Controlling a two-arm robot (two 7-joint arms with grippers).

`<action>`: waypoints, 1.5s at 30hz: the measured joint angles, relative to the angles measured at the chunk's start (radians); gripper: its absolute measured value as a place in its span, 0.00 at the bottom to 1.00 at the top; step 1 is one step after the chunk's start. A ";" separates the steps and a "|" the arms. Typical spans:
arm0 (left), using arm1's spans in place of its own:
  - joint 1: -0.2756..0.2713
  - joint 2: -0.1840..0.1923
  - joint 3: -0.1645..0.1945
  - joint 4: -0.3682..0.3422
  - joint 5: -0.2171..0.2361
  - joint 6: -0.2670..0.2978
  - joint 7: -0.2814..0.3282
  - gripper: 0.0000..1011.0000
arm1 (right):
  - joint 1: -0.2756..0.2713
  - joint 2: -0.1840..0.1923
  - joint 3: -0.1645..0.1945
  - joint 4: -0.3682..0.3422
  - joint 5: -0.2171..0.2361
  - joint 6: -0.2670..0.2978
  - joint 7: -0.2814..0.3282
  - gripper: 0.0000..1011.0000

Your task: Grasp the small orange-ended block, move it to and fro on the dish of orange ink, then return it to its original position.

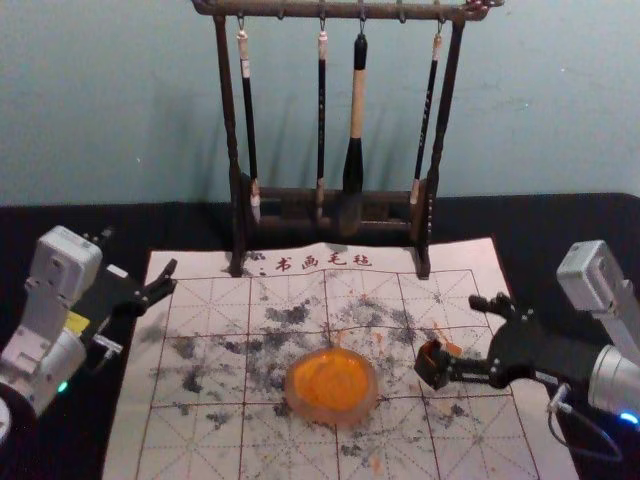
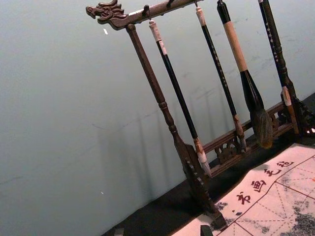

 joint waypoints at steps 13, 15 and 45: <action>0.000 0.000 0.000 0.000 0.000 0.000 0.000 0.99 | -0.096 -0.140 0.136 -0.032 -0.068 -0.098 -0.318 0.99; 0.000 0.000 0.000 0.000 0.000 0.000 0.000 0.99 | -0.105 -0.168 0.146 -0.007 -0.096 -0.080 -0.383 0.99; 0.000 0.000 0.000 0.000 0.000 0.000 0.000 0.99 | -0.088 -0.256 0.130 0.171 -0.273 -0.111 -0.559 0.99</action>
